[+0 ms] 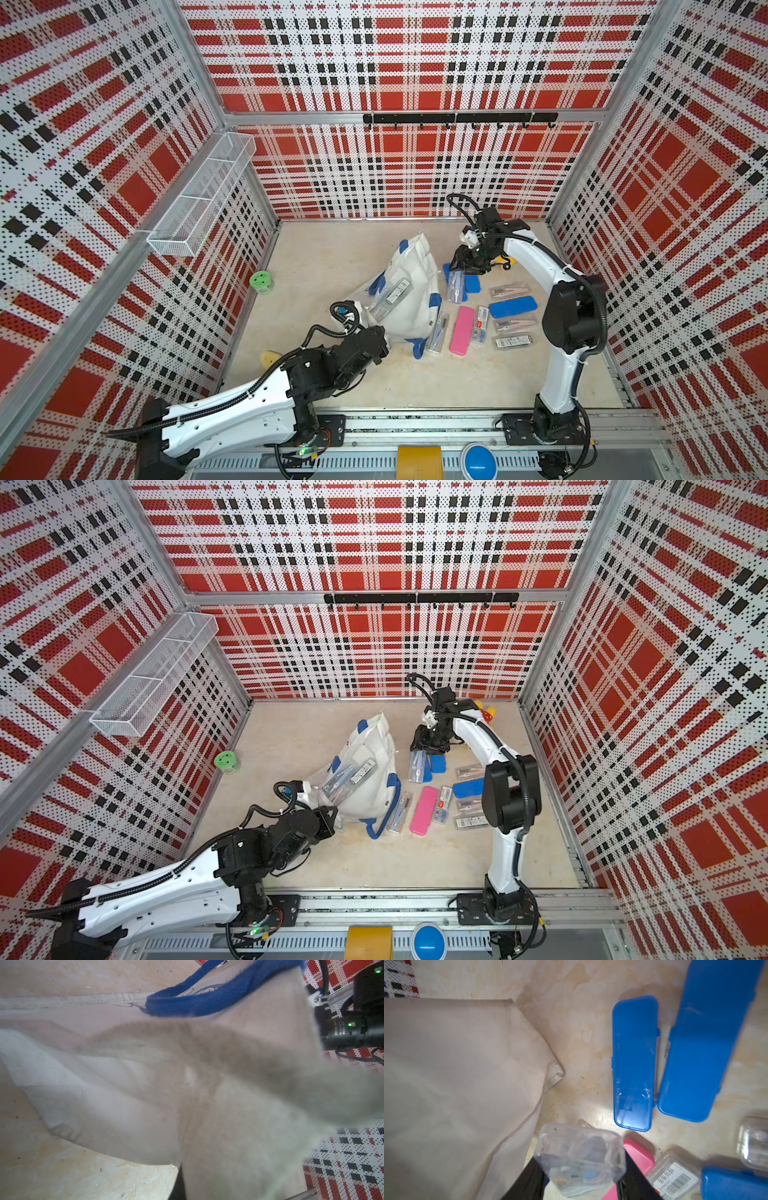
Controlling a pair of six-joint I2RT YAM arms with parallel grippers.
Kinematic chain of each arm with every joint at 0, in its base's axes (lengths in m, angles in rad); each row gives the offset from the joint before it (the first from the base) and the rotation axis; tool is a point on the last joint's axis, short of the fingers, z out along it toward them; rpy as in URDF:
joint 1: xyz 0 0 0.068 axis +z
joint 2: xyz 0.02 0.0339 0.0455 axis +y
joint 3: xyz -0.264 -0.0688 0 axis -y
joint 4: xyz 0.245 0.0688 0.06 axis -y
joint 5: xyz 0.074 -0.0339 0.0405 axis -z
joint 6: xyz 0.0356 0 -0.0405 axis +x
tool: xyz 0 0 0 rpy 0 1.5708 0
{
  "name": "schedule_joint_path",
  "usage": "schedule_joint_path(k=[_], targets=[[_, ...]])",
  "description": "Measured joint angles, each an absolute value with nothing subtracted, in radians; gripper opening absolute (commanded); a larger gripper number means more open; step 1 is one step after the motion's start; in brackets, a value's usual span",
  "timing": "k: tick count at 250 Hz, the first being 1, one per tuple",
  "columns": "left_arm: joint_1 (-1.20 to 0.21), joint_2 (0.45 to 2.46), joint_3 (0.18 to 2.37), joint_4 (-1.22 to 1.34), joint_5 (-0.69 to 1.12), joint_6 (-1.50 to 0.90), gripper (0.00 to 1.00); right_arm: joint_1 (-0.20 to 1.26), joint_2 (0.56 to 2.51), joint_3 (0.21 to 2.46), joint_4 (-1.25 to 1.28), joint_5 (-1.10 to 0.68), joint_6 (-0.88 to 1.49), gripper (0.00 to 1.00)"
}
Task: Take out the compass set from the canvas bag
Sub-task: Place the compass set at the center of the board.
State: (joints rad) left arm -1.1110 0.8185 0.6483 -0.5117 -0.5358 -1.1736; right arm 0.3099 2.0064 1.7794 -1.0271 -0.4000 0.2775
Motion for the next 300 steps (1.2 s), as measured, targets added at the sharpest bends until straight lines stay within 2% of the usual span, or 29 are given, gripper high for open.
schedule_joint_path(k=[52,125,143,183,230,253,300], targets=[[-1.111,0.817,0.649,-0.516,-0.533,-1.174,0.00,0.380,2.152,1.898,-1.047,-0.369,0.268,0.29],[-1.111,0.817,0.649,-0.517,-0.526,-1.174,0.00,0.373,2.259,1.974,-1.067,-0.305,0.257,0.33],[-1.111,0.817,0.648,-0.517,-0.523,-1.174,0.00,0.371,2.275,1.992,-1.068,-0.302,0.256,0.37],[-1.113,0.818,0.649,-0.517,-0.516,-1.174,0.00,0.376,2.296,2.018,-1.073,-0.300,0.255,0.54],[-1.117,0.819,0.649,-0.517,-0.513,-1.173,0.00,0.377,2.283,2.014,-1.073,-0.291,0.271,0.61],[-1.121,0.820,0.649,-0.517,-0.513,-1.173,0.00,0.377,2.242,1.997,-1.074,-0.281,0.285,0.60],[-1.130,0.820,0.649,-0.517,-0.514,-1.168,0.00,0.376,2.070,1.945,-1.065,-0.254,0.332,0.51]])
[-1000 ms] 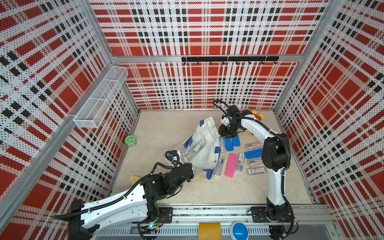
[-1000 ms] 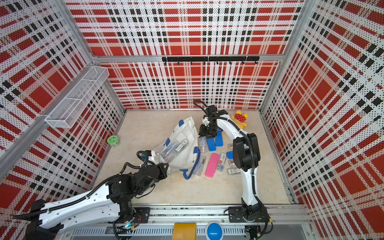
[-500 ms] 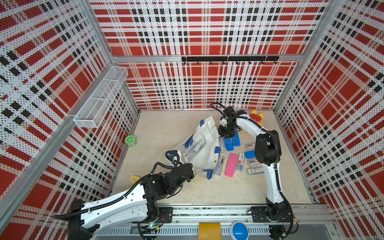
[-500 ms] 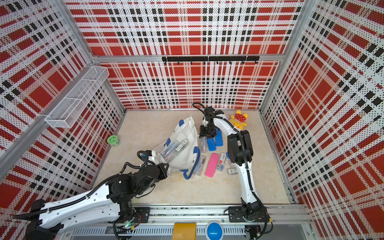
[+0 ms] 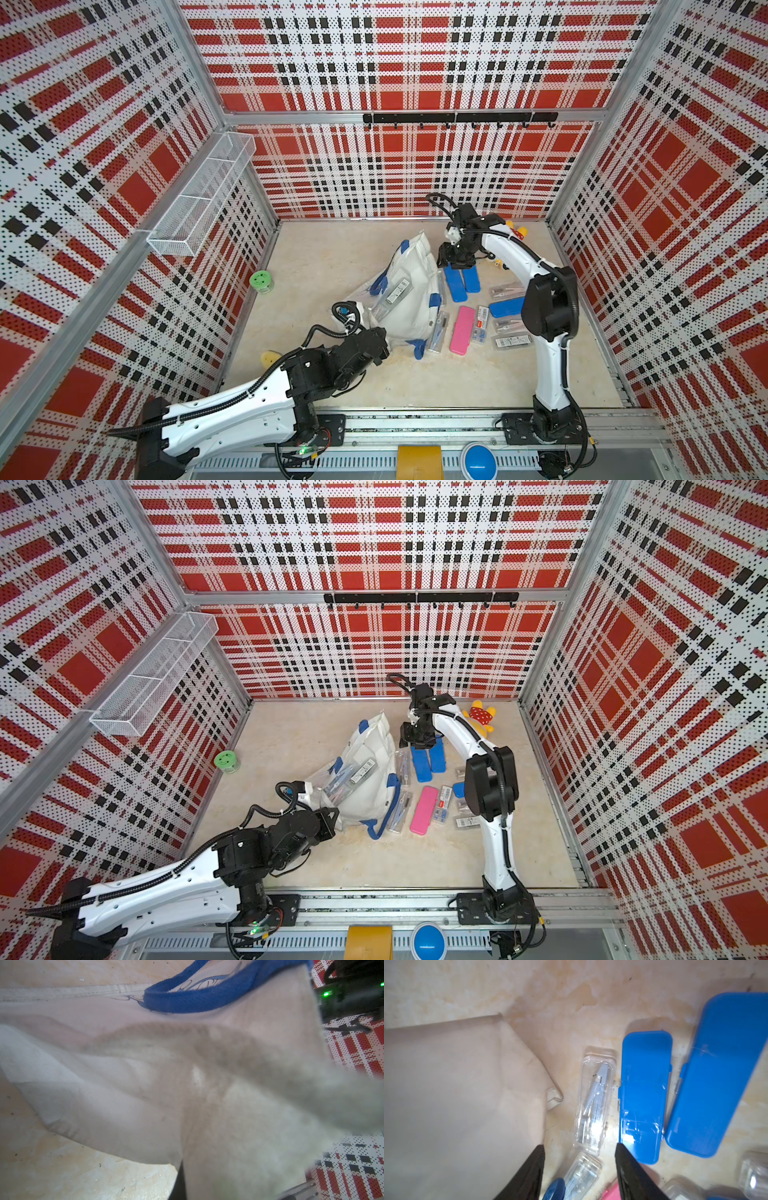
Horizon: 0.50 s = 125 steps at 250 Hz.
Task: Take out the compass set from the canvas bag
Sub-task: Place the compass set at the center of the board, then pick up the compass set from the canvas bag.
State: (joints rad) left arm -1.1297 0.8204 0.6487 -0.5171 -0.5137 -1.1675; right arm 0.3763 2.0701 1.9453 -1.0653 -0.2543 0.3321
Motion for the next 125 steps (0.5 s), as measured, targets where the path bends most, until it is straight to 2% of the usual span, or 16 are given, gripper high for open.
schedule_joint_path(k=[55,73,102,125], targets=[[-1.162,0.822,0.649,-0.520,-0.533,-1.164,0.00,0.382,1.741,1.752,-0.949,-0.315,0.501,0.35],[-1.174,0.825,0.649,-0.522,-0.542,-1.163,0.00,0.403,1.638,1.646,-0.886,-0.342,0.587,0.32],[-1.186,0.829,0.649,-0.522,-0.557,-1.162,0.00,0.487,1.511,1.486,-0.793,-0.366,0.738,0.25],[-1.193,0.840,0.649,-0.517,-0.566,-1.160,0.00,0.578,1.452,1.379,-0.720,-0.366,0.855,0.23]])
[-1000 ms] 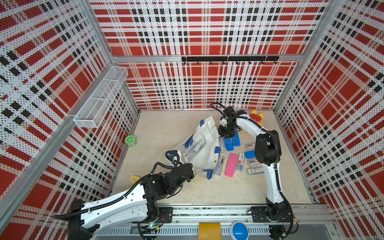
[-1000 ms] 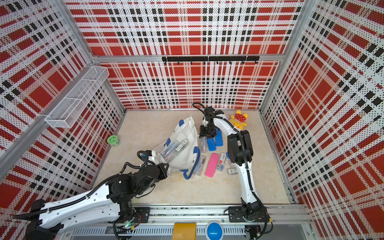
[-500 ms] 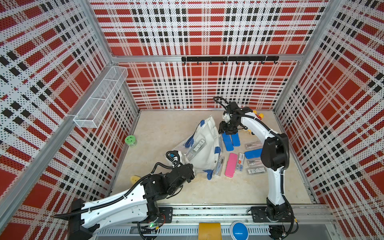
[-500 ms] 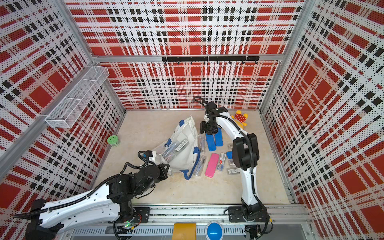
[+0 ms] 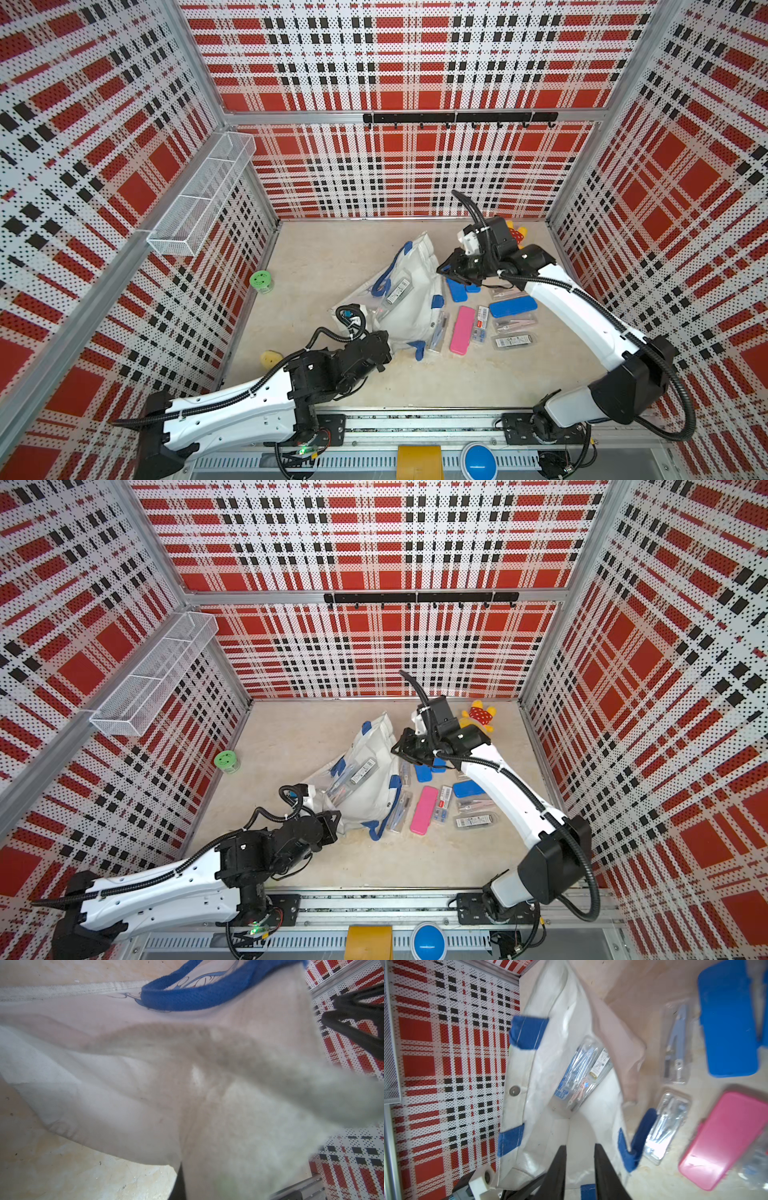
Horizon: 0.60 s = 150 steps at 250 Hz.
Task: Take out the compass set from the canvas bag
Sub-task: Pick up the compass set from the canvas bag.
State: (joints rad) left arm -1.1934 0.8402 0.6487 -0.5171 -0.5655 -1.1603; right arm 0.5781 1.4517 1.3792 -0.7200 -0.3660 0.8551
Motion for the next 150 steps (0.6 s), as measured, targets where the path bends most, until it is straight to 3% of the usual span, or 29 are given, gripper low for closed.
schedule_joint_path(k=[61,150], targets=[[-1.225,0.883,0.649,-0.493,-0.592,-1.144,0.00,0.806,1.433,1.264,-0.590,-0.309,1.095,0.24],[-1.285,0.891,0.649,-0.480,-0.656,-1.131,0.00,0.820,1.634,1.246,-0.413,-0.241,1.317,0.26]])
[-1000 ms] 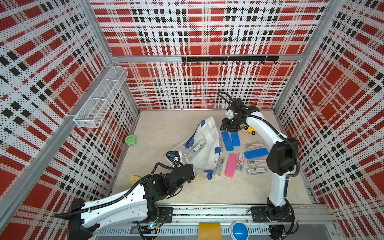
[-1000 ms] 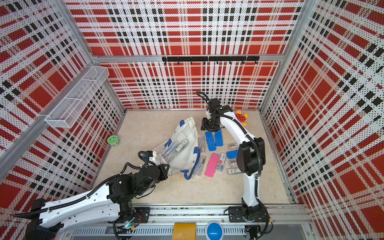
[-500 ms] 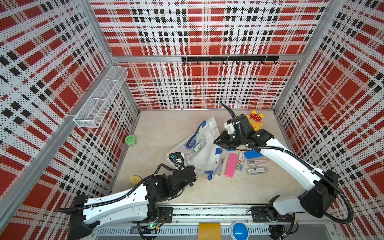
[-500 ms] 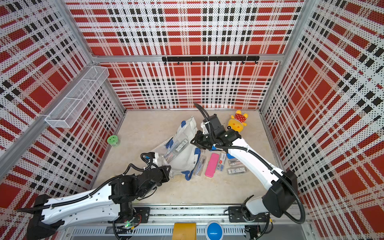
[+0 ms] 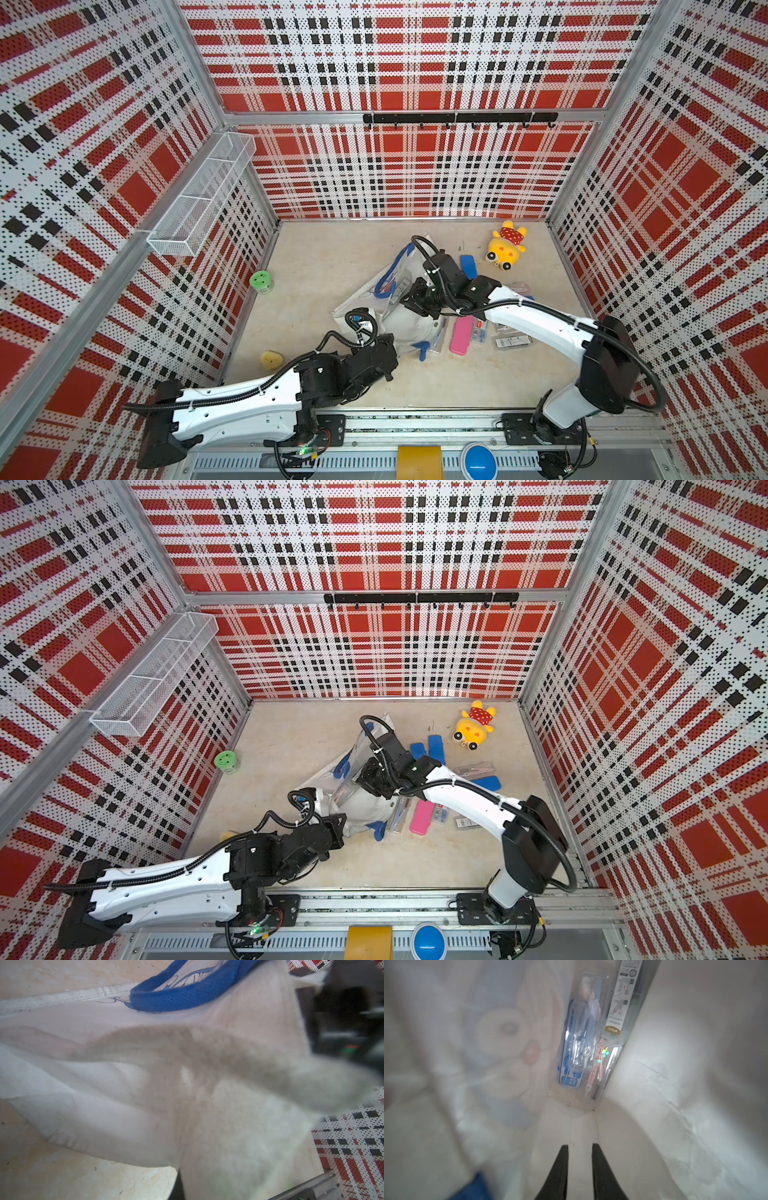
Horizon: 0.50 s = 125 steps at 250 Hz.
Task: Take out the compass set from the canvas bag
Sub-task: Pick up the compass set from the canvas bag.
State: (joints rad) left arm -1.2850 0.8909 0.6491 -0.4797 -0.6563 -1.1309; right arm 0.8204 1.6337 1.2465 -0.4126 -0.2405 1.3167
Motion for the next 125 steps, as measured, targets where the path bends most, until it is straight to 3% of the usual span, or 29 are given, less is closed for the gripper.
schedule_joint_path(k=[71,125], targets=[[-1.348,0.891,0.649,-0.480,-0.699,-1.116,0.00,0.820,1.826,1.251,-0.307,-0.235,1.410,0.49],[-1.408,0.891,0.648,-0.479,-0.723,-1.114,0.00,0.816,1.920,1.271,-0.211,-0.234,1.424,0.58]])
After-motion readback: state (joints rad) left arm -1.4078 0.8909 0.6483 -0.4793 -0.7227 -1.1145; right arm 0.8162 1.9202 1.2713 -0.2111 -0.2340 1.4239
